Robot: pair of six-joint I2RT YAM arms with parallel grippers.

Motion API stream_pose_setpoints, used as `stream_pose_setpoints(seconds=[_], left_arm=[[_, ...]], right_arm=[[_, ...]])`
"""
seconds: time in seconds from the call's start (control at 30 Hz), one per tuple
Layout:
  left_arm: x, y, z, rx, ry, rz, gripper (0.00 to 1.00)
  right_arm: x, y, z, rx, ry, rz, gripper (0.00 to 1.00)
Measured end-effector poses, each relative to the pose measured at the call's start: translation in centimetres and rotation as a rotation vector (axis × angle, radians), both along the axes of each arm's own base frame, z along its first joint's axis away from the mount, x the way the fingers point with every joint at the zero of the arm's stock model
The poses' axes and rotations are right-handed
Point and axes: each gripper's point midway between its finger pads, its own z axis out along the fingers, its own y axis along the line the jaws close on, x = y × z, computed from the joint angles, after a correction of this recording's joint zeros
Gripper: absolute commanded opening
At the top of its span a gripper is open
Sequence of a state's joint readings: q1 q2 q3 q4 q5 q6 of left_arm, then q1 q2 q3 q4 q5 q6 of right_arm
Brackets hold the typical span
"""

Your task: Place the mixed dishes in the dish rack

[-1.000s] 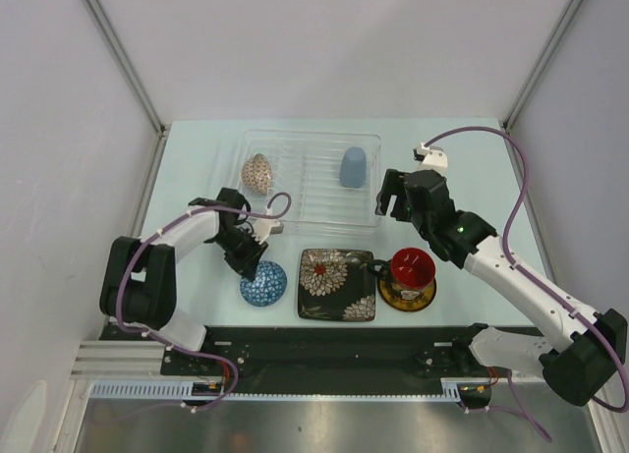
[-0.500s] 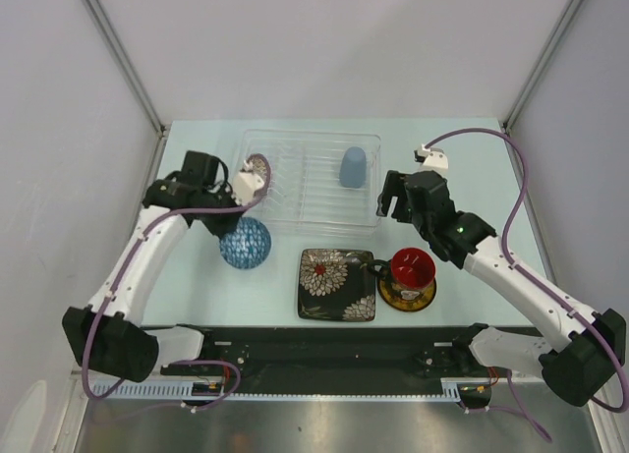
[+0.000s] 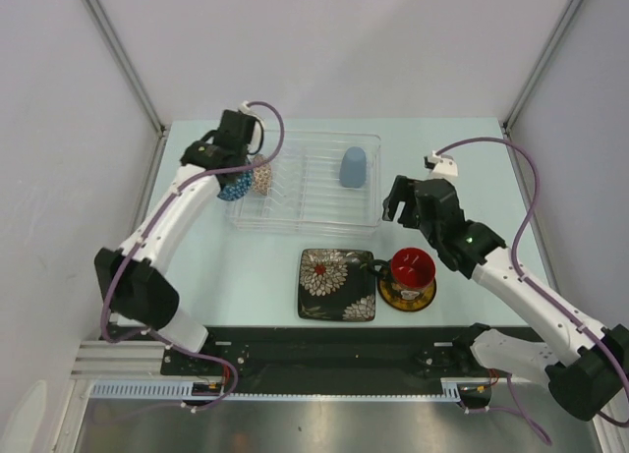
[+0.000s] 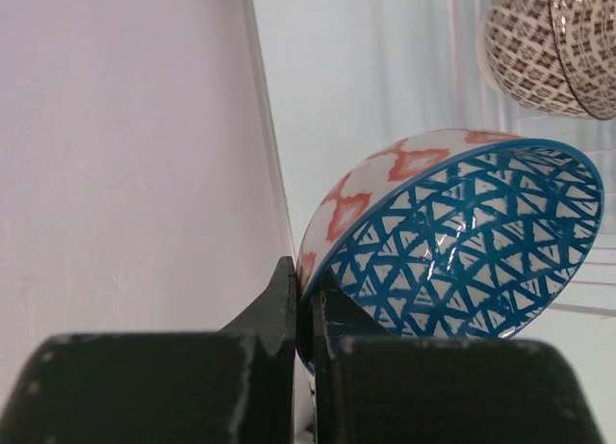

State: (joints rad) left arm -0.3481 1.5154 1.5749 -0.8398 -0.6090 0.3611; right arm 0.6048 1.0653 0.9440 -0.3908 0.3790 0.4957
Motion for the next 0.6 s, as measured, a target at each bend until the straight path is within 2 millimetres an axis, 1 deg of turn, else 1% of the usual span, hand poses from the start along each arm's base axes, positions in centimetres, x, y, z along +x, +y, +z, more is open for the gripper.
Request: stream_pose_setpoints(seconds=[0.03,0.1,0.17,0.23,0.5,0.6], left_arm=[[0.2,-0.5,-1.5,0.020,0.027,0.020,0.00],[0.1,-1.2,-3.5,0.044,0.067,0.042,0.00],[-0.2,-1.4,-4.5,0.064,0.078,0.065,0.00],[-0.5,-1.5,-4.8,0.081,0.068,0.090,0.00],[-1.1,-1.1,-4.6,0.155,-0.008,0.189,0.00],[-1.3,-1.2,-5.4,0.207,-0.012,0.218,0.00]], right_arm=[[-0.1,-0.2,0.2,0.007,-0.008,-0.003,0.83],[-0.3,-0.6,0.5,0.016,-0.017,-0.012,0.83],[-0.4,-0.9,0.6,0.023,-0.022,-0.019,0.83],[-0.5,-1.2,0.5,0.023,-0.022,-0.025,0.83],[-0.5,-1.7,-0.2,0.022,-0.007,-0.043,0.83],[-0.5,-1.8,-0.2,0.028,-0.009,-0.047,0.83]])
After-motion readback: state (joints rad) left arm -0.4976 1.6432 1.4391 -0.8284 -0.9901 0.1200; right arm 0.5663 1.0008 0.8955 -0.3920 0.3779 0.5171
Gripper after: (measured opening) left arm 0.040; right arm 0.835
